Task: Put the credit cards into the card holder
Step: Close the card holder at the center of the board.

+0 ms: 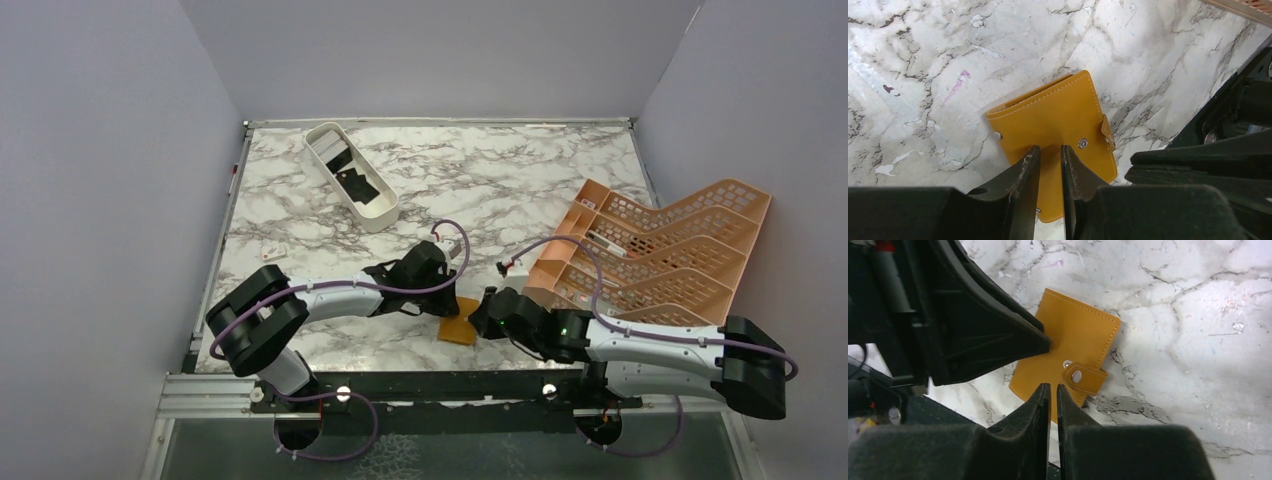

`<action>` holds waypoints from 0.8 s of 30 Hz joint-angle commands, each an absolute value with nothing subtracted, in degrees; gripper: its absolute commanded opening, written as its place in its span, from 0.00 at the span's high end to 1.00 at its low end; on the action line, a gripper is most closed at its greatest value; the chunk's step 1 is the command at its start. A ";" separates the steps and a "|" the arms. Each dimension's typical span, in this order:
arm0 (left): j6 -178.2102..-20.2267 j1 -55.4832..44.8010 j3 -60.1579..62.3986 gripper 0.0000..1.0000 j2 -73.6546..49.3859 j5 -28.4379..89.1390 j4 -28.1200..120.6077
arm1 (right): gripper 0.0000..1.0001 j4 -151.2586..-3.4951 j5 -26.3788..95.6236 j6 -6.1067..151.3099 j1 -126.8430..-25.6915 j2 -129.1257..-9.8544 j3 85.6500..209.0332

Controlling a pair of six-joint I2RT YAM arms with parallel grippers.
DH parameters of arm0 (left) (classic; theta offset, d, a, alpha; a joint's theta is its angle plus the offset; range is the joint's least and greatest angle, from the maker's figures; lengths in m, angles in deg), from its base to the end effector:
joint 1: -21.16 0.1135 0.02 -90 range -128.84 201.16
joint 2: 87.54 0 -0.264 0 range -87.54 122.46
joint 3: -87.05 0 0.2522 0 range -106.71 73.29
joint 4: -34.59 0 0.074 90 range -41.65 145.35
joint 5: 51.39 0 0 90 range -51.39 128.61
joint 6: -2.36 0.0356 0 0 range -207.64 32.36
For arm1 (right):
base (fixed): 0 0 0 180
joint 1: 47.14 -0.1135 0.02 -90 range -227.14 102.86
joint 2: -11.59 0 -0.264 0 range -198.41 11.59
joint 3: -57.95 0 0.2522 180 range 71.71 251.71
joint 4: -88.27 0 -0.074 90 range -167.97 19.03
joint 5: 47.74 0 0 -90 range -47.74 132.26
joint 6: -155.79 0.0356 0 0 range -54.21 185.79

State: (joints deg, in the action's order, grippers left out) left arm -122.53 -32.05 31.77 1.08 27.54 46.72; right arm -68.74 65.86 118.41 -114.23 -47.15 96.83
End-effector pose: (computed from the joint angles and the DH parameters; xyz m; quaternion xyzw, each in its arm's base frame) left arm 0.1746 -0.2449 0.1612 0.1827 0.9036 -0.3264 0.2090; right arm 0.0904 0.1772 0.1810 -0.0319 0.9003 0.2444 0.3587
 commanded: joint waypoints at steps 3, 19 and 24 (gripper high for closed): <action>-121.11 -31.88 32.03 0.75 2.02 27.94 46.96 | 0.85 -64.36 66.09 116.56 -112.47 -44.04 98.54; -121.82 -31.85 32.22 0.74 1.15 27.28 47.00 | 0.86 -73.32 60.04 116.28 -110.63 -50.37 96.40; -122.00 -31.84 32.58 0.74 0.79 27.27 46.55 | 0.86 -74.13 60.66 115.93 -110.65 -52.01 96.45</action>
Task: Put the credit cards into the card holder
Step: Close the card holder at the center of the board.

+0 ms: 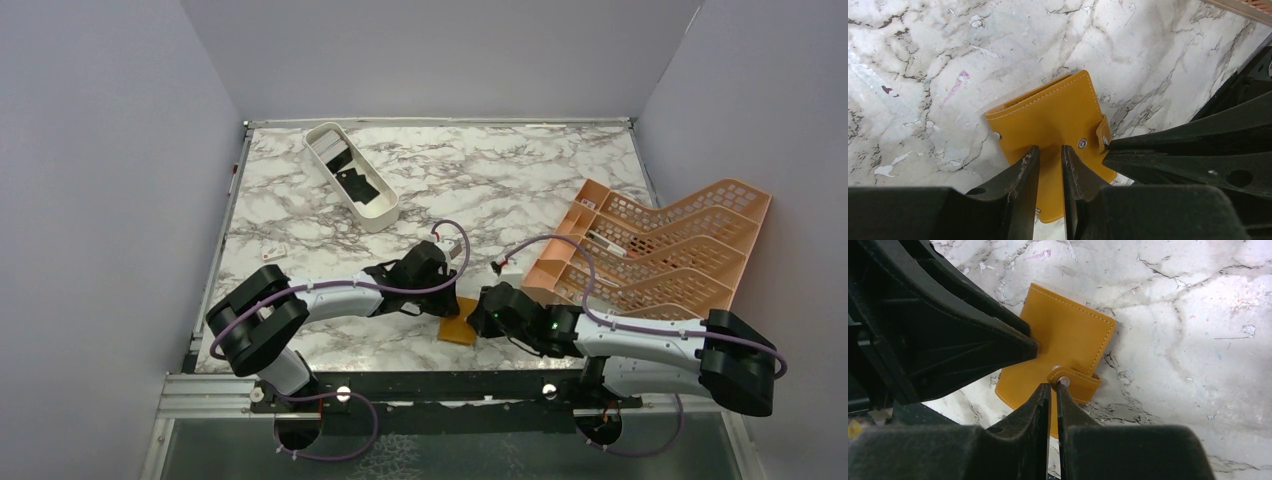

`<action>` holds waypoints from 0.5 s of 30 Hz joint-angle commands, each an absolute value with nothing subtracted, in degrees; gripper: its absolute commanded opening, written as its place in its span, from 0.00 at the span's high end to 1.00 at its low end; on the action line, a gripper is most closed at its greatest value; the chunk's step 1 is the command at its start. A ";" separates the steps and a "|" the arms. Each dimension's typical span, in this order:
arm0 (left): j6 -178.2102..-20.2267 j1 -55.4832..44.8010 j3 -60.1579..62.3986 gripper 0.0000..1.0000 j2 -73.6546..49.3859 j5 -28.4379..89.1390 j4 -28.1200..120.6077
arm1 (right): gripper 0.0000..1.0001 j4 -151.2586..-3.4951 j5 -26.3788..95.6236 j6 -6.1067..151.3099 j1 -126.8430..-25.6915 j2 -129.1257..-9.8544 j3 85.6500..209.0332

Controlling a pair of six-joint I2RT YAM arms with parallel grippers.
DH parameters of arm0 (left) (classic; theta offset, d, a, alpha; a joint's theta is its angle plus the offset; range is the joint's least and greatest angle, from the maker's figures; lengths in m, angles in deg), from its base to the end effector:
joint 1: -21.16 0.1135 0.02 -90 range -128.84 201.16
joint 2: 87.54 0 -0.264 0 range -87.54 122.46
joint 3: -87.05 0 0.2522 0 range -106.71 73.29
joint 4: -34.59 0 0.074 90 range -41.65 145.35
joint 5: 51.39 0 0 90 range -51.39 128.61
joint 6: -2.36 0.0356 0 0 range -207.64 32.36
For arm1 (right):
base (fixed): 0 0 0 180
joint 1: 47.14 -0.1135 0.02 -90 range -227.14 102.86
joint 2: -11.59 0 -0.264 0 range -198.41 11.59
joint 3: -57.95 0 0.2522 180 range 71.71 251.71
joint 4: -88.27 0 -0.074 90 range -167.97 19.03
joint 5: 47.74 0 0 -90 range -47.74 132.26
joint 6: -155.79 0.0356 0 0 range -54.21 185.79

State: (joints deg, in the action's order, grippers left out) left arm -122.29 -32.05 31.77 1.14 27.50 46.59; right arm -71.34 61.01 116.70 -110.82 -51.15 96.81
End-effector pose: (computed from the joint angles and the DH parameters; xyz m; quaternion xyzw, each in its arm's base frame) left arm 0.1747 -0.2451 0.1610 0.1847 0.9029 -0.3265 0.2099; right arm 0.1020 0.1803 0.1709 -0.0382 0.9105 0.2415 0.3334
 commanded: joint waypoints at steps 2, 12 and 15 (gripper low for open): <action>-121.96 -31.84 32.59 0.74 0.90 27.15 46.59 | 0.86 -74.32 60.94 115.81 -110.61 -52.48 96.49; -121.51 -31.84 31.90 0.68 -4.43 30.06 49.50 | 0.84 -68.07 57.29 112.73 -110.60 -52.06 100.58; -120.96 -31.80 31.61 0.67 -6.25 31.93 50.79 | 0.84 -65.69 57.45 112.02 -109.16 -50.93 100.09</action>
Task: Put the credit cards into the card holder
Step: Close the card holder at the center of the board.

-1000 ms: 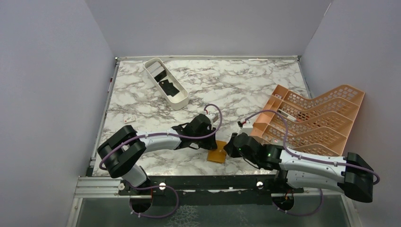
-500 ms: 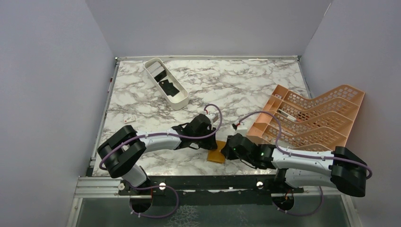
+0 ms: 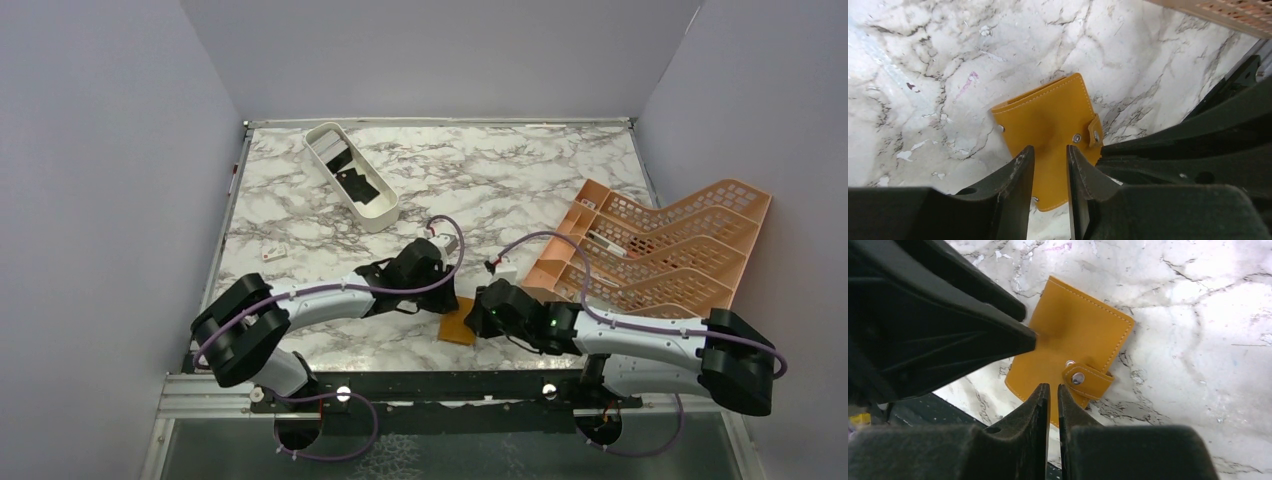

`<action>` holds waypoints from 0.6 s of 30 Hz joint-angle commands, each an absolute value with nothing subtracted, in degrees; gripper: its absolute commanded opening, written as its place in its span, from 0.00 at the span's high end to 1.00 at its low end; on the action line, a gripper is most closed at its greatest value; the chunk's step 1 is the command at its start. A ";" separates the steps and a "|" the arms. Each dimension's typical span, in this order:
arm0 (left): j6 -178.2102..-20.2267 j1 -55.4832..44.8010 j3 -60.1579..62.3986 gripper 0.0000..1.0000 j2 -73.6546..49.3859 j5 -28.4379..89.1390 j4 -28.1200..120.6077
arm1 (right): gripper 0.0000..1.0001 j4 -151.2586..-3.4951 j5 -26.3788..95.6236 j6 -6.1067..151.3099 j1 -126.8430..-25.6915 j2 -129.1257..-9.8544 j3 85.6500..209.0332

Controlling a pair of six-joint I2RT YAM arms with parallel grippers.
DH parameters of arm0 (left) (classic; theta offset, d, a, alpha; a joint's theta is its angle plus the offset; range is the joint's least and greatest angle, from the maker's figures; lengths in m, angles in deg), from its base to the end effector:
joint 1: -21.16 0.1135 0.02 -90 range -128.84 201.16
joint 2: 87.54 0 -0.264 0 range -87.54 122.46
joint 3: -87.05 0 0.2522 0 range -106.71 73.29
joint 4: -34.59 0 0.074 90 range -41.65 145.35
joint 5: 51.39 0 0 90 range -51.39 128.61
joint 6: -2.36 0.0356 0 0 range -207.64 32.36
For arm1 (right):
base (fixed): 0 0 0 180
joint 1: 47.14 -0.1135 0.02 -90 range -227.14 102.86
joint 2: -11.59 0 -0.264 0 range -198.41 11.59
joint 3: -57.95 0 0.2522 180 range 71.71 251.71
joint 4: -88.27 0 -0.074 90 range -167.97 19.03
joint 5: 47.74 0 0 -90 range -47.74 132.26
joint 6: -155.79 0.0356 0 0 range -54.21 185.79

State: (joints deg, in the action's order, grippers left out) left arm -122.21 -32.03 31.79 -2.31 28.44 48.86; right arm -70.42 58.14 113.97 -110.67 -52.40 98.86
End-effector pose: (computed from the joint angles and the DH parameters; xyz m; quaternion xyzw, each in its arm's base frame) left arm 0.1715 -0.2397 0.1745 0.1825 0.9000 -0.3273 0.2225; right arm 0.1039 0.1869 0.1762 -0.0689 0.9120 0.2462 0.3209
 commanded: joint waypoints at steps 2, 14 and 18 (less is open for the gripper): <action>-120.55 -31.75 31.36 0.66 -6.25 32.28 51.42 | 0.84 -65.17 56.83 111.90 -108.33 -49.97 99.66; -119.58 -31.75 31.18 0.63 -0.33 29.05 49.14 | 0.84 -70.03 53.98 111.58 -106.76 -50.34 97.13; -118.78 -31.75 31.13 0.63 0.23 30.87 50.16 | 0.85 -71.73 53.84 111.30 -106.55 -52.53 96.75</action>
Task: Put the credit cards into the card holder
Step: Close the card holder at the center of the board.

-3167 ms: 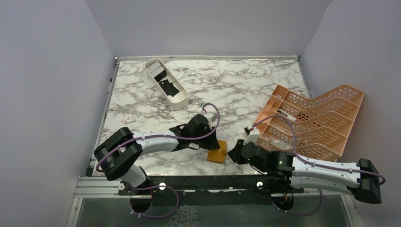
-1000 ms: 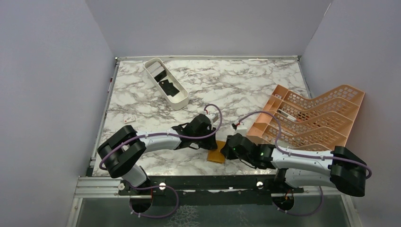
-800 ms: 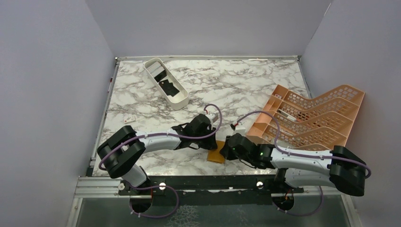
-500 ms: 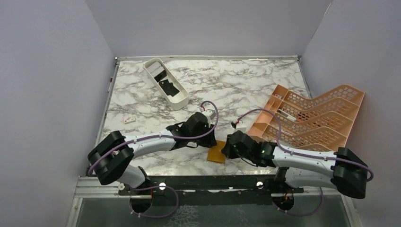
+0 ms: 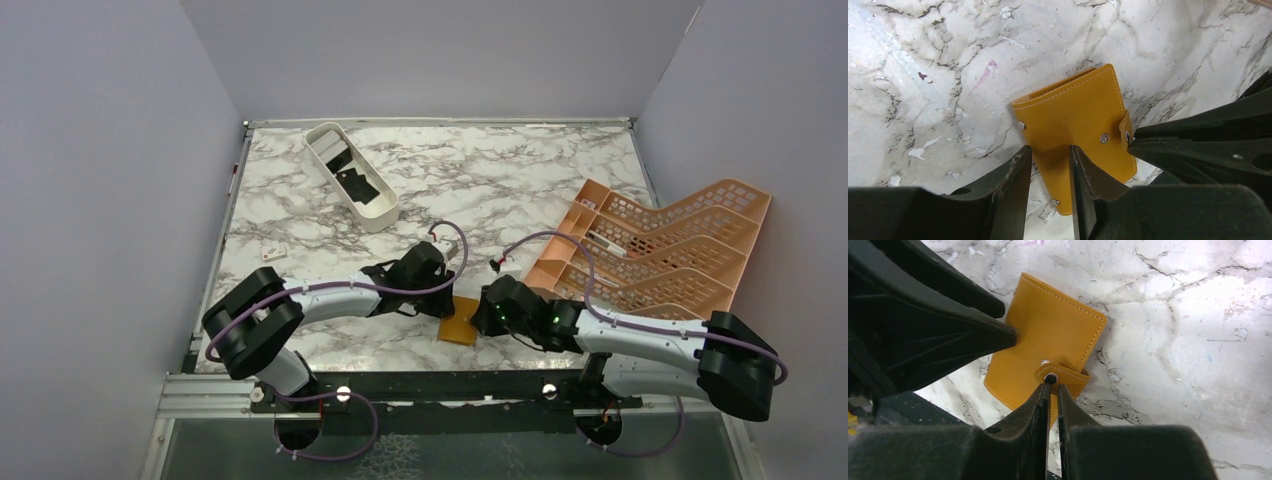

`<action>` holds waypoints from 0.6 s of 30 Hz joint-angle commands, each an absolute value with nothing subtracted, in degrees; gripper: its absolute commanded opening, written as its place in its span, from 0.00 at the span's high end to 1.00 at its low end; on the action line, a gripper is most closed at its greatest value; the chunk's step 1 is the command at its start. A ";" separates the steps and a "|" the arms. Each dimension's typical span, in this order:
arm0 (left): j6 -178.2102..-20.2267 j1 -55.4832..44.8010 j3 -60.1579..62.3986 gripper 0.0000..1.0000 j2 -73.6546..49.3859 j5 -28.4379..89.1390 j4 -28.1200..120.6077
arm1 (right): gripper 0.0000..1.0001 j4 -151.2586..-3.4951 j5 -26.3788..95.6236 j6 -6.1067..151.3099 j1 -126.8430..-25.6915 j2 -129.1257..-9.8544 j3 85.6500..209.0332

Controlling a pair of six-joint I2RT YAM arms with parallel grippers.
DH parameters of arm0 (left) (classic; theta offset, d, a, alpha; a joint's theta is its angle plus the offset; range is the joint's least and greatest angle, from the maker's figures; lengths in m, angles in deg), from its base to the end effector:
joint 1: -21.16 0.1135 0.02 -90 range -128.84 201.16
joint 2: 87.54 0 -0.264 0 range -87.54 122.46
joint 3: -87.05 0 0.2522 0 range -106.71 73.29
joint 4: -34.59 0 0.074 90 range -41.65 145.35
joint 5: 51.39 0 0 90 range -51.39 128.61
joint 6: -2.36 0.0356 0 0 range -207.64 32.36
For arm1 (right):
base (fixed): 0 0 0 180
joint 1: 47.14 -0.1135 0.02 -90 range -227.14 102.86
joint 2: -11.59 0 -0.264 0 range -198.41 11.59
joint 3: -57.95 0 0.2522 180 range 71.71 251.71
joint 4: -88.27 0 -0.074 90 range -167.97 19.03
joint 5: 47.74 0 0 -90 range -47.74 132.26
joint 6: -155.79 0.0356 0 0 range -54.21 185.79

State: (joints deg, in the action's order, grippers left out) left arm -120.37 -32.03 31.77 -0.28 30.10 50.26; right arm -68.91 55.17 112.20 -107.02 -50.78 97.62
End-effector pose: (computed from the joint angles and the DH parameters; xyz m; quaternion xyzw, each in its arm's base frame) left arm 0.1725 -0.2392 0.1629 0.1915 0.9104 -0.2961 0.2165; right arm 0.1105 0.1745 0.1725 -0.0656 0.9184 0.2385 0.3088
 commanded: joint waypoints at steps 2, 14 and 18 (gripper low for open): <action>-118.56 -31.76 31.25 0.64 0.52 31.49 50.39 | 0.86 -72.50 53.91 111.06 -106.34 -53.62 96.59; -117.93 -31.76 31.01 0.68 1.32 31.40 51.15 | 0.87 -74.92 49.36 109.69 -105.94 -55.67 97.81; -117.27 -31.75 31.10 0.68 1.77 32.42 51.76 | 0.87 -72.08 50.73 109.61 -105.86 -53.08 98.19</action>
State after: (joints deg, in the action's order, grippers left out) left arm -118.75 -31.79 31.77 0.62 30.51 50.70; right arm -73.20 51.72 110.60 -105.99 -55.32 97.03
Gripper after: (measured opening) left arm 0.323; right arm 0.132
